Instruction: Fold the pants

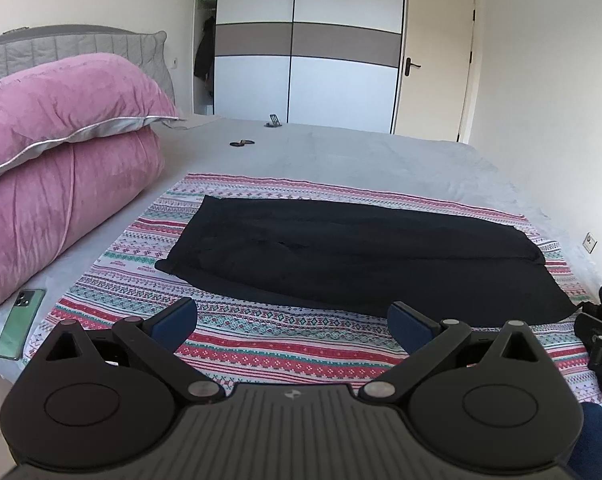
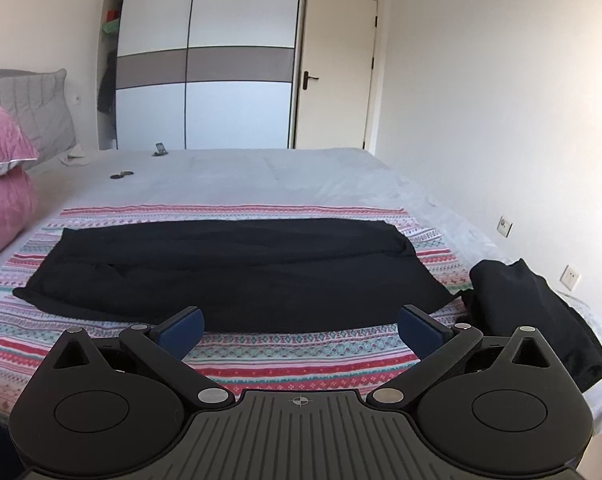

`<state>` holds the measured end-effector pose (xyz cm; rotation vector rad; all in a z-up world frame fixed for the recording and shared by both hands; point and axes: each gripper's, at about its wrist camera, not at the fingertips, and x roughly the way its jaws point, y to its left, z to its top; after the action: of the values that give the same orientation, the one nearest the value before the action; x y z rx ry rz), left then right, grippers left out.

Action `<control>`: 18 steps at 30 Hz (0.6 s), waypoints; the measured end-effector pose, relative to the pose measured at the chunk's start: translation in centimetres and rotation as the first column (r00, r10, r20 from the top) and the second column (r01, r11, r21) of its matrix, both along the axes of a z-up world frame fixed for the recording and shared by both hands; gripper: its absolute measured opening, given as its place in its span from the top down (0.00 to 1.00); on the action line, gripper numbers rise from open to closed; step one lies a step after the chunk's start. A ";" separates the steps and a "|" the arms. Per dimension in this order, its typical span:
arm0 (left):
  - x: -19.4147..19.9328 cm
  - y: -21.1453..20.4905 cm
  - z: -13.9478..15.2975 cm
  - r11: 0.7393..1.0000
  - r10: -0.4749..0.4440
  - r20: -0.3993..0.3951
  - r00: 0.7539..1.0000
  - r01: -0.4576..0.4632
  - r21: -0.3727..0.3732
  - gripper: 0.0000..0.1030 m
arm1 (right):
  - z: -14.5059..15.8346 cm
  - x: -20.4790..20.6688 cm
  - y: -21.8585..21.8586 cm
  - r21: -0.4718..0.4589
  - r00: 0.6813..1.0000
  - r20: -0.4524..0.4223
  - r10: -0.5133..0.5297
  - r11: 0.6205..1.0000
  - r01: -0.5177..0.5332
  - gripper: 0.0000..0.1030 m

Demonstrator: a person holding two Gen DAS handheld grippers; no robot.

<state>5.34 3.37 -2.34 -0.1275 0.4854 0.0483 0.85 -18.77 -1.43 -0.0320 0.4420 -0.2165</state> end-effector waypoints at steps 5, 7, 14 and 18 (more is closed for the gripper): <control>3.5 0.5 -0.9 1.000 0.003 -0.060 0.998 -0.002 0.018 0.02 | -1.0 2.5 0.1 -0.068 0.999 -0.039 -0.006 0.998 0.004 0.00; 4.9 0.3 -1.2 0.999 0.001 -0.066 0.998 0.002 0.035 0.02 | -1.3 3.9 0.2 -0.097 0.998 -0.065 -0.005 0.995 -0.002 0.00; 11.3 0.6 -2.7 0.999 -0.002 -0.115 0.993 0.007 0.049 0.02 | -2.0 9.8 0.1 -0.096 0.994 -0.106 0.005 0.995 -0.015 0.00; 14.6 0.8 -3.3 0.999 -0.003 -0.138 0.990 0.010 0.048 0.02 | -2.1 13.4 -0.1 -0.097 0.995 -0.094 0.012 0.995 -0.021 0.00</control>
<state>19.95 4.18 -5.67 -0.0750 0.6221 0.0628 14.21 -18.92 -3.50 -0.1419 0.5240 -0.2206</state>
